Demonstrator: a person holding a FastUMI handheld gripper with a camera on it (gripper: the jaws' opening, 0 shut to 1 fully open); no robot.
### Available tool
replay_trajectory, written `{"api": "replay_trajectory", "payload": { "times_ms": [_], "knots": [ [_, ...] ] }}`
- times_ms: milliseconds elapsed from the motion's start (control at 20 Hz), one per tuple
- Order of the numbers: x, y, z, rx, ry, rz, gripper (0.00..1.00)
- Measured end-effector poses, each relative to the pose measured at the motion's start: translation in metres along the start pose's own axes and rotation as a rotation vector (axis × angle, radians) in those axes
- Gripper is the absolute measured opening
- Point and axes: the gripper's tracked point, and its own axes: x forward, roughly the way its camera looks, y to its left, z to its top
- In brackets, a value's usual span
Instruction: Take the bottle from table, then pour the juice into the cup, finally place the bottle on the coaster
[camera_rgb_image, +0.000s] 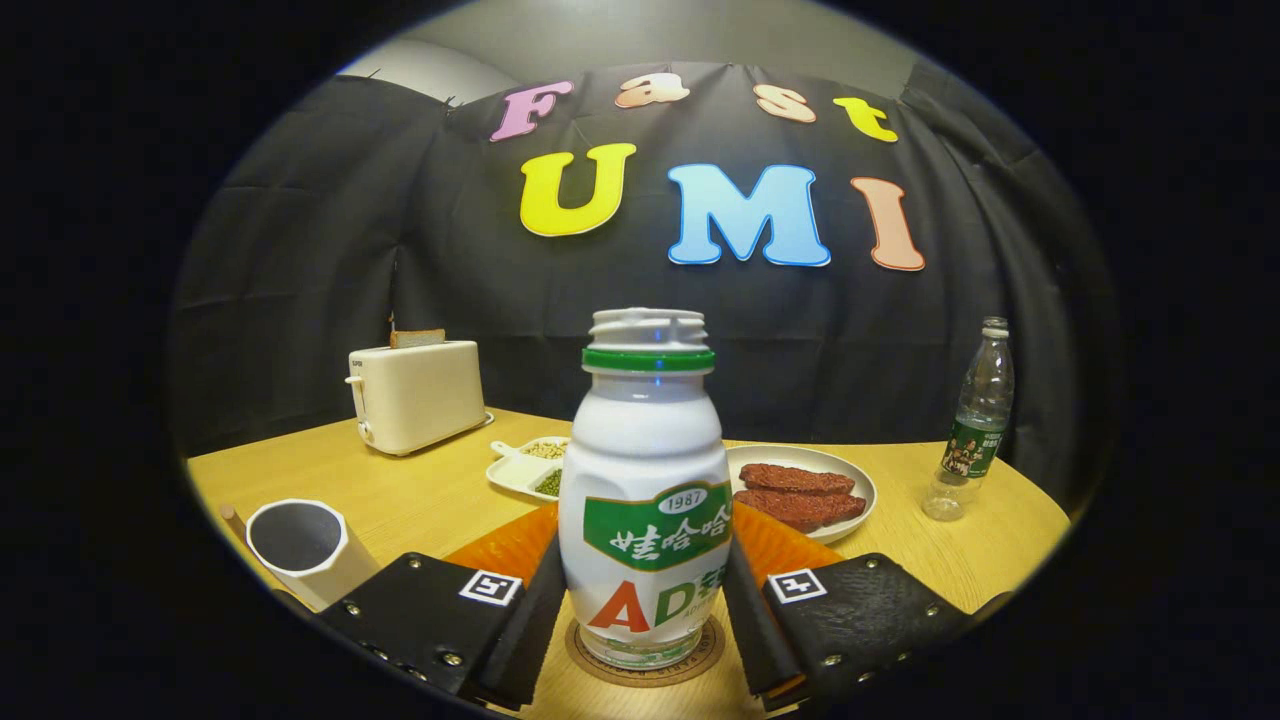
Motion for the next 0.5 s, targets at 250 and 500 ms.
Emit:
{"api": "replay_trajectory", "payload": {
  "times_ms": [250, 500],
  "knots": [
    [0.003, 0.000, 0.001, 0.032, -0.015, 0.017, 0.77],
    [-0.014, -0.003, 0.023, 0.033, -0.051, 0.007, 1.00]
  ]
}}
